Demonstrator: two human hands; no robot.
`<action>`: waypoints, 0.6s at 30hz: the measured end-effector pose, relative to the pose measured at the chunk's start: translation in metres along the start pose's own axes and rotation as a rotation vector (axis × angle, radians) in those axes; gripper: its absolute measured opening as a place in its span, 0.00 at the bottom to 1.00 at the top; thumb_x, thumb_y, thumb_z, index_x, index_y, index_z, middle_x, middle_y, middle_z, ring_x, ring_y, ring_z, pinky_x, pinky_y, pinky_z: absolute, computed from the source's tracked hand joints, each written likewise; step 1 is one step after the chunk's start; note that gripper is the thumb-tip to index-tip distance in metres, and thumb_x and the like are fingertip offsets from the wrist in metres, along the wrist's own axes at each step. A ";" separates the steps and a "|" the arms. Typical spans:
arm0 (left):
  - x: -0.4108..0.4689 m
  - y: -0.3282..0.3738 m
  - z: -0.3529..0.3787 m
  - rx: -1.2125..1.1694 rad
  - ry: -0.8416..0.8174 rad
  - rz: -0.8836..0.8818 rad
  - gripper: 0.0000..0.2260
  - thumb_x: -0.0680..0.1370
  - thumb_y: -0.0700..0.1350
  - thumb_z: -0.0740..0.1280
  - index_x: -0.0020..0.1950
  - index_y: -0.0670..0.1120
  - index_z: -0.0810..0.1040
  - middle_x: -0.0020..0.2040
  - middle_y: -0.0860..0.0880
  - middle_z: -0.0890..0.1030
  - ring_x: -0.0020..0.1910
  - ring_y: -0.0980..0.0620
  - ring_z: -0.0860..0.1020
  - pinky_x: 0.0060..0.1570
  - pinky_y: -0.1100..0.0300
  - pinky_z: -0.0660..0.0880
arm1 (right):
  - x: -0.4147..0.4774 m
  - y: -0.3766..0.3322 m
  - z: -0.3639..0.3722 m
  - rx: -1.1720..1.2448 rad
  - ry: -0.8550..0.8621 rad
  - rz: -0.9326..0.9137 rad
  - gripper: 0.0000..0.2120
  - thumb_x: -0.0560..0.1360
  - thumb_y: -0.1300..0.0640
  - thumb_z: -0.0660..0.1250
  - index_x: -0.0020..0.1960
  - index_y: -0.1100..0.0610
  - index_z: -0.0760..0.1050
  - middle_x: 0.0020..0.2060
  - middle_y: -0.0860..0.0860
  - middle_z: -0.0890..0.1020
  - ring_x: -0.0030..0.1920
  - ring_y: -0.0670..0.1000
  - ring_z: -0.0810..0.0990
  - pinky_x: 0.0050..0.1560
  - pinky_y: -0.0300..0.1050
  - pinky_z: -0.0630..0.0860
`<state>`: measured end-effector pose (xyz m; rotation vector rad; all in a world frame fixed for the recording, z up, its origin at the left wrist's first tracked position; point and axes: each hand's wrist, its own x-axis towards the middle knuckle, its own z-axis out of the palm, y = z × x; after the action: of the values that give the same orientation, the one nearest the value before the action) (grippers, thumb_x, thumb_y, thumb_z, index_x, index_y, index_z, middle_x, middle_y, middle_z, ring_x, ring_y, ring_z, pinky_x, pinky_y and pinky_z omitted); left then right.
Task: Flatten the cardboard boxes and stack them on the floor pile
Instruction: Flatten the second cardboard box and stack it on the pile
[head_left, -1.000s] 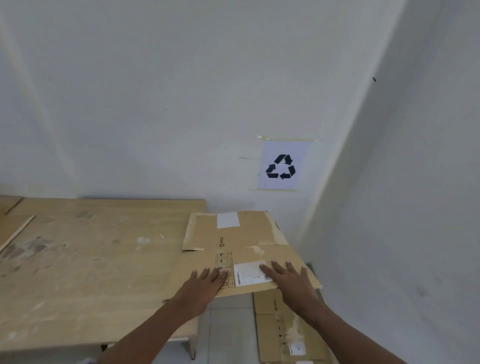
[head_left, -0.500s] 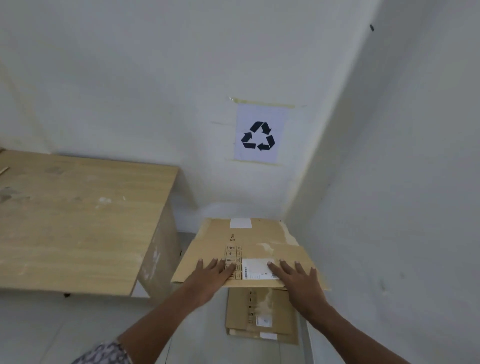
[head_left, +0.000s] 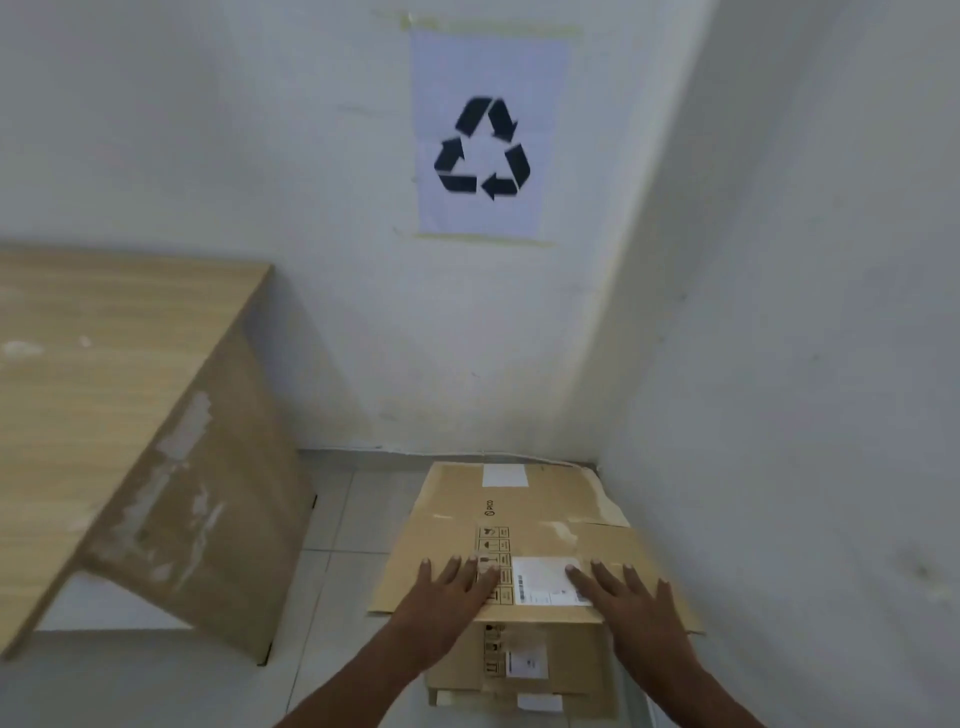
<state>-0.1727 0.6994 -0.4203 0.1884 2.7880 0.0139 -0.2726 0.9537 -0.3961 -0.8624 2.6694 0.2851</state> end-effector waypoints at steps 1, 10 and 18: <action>0.016 -0.001 0.025 -0.008 0.005 0.001 0.37 0.79 0.32 0.62 0.81 0.47 0.43 0.80 0.38 0.49 0.78 0.36 0.50 0.72 0.32 0.52 | 0.015 0.003 0.027 0.010 0.000 0.007 0.39 0.80 0.65 0.56 0.77 0.36 0.38 0.80 0.48 0.49 0.78 0.61 0.51 0.73 0.68 0.51; 0.114 0.002 0.226 -0.029 -0.019 -0.006 0.34 0.80 0.32 0.58 0.81 0.47 0.44 0.80 0.37 0.49 0.78 0.35 0.50 0.72 0.32 0.51 | 0.112 0.004 0.252 0.047 0.003 -0.002 0.42 0.79 0.68 0.53 0.74 0.34 0.33 0.80 0.47 0.51 0.78 0.62 0.52 0.73 0.69 0.50; 0.162 0.003 0.326 -0.092 -0.027 -0.044 0.38 0.79 0.32 0.60 0.80 0.51 0.42 0.81 0.42 0.44 0.79 0.37 0.46 0.72 0.31 0.50 | 0.156 0.006 0.338 0.107 -0.082 0.015 0.41 0.79 0.69 0.52 0.76 0.34 0.38 0.80 0.47 0.46 0.79 0.60 0.45 0.73 0.68 0.46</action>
<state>-0.2122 0.7198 -0.7819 0.1033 2.7570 0.1274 -0.3147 0.9716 -0.7656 -0.7817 2.5898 0.1756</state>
